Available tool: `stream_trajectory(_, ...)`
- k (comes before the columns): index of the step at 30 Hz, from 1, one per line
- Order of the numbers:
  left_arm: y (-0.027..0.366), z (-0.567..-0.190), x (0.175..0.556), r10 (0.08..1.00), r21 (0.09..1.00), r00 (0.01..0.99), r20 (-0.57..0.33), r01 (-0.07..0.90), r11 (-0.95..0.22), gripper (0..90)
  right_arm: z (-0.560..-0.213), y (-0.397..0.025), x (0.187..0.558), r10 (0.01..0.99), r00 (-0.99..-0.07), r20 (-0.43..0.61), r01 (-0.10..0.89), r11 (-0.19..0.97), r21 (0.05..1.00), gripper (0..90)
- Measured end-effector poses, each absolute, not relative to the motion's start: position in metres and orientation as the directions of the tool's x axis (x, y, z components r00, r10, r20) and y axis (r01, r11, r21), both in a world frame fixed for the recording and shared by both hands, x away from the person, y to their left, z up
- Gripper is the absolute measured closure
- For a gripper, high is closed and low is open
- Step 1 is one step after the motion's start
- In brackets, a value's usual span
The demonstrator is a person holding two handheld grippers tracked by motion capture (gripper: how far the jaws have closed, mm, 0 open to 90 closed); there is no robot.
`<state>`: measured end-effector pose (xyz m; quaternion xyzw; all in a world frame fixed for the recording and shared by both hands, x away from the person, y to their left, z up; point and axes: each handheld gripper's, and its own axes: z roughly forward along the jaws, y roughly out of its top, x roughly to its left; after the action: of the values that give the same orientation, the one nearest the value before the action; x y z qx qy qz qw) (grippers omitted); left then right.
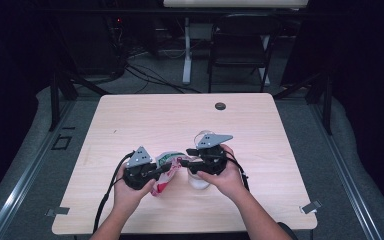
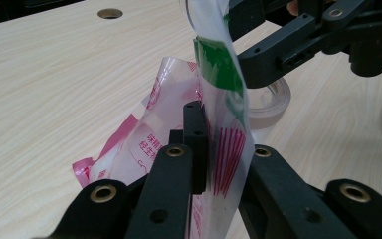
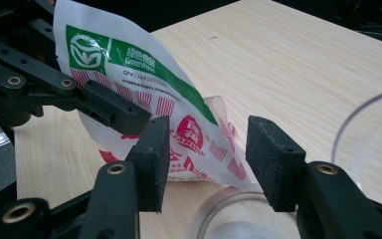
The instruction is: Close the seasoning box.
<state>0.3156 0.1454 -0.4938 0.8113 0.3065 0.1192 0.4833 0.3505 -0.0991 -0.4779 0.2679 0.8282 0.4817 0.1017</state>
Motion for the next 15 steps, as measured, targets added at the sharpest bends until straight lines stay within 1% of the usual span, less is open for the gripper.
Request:
stream_trajectory(3,0.147,-0.494,0.315,0.612,0.858,0.784,-0.103,0.381,-0.345,86.1,-0.479,-0.095,0.353,0.534,-0.842,0.08,0.337,0.404,0.851,52.6)
stream_trajectory(5,0.147,-0.495,0.314,0.615,0.858,0.781,-0.107,0.385,-0.339,85.8,-0.48,-0.092,0.354,0.53,-0.844,0.082,0.336,0.404,0.851,54.7)
stream_trajectory(10,0.148,-0.496,0.314,0.622,0.858,0.777,-0.1,0.384,-0.341,84.7,-0.481,-0.086,0.355,0.522,-0.851,0.058,0.331,0.448,0.831,67.2)
stream_trajectory(15,0.148,-0.497,0.314,0.625,0.854,0.774,-0.101,0.39,-0.345,82.6,-0.48,-0.088,0.357,0.517,-0.852,0.08,0.35,0.451,0.821,80.1)
